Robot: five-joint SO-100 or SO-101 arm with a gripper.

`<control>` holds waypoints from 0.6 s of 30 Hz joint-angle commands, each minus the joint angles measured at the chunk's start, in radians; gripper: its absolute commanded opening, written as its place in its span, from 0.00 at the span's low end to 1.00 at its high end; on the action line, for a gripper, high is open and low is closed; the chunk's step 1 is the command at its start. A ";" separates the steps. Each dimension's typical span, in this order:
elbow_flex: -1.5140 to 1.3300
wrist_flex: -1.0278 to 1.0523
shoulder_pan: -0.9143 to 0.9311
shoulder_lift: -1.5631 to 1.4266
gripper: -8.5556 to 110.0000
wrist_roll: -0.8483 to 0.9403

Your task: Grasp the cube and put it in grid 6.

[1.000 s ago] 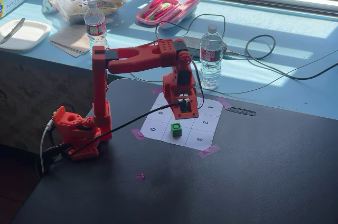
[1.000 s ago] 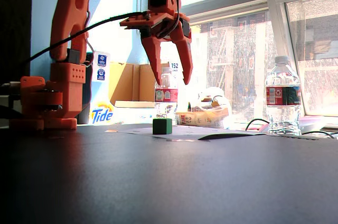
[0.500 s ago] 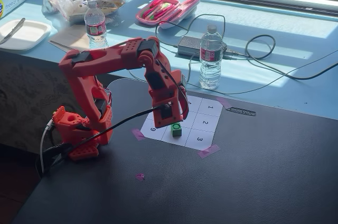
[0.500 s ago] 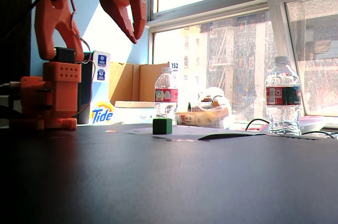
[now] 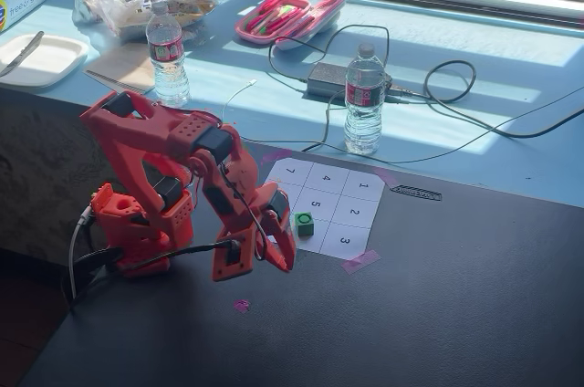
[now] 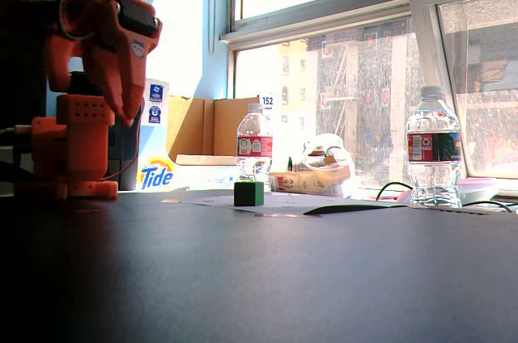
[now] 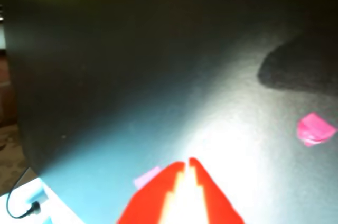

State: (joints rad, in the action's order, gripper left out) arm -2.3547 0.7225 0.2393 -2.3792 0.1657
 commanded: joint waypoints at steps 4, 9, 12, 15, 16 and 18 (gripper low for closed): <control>-0.288 -0.181 0.011 -0.123 0.07 -0.025; -0.408 -0.164 -0.012 -0.279 0.07 -0.046; -0.457 -0.132 -0.035 -0.367 0.07 -0.048; -0.471 -0.072 -0.057 -0.433 0.07 -0.058; -0.480 -0.051 -0.069 -0.459 0.07 -0.058; -0.500 -0.002 -0.094 -0.517 0.07 -0.058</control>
State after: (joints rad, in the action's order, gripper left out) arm -2.8471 0.6750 0.1703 -2.8302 0.1120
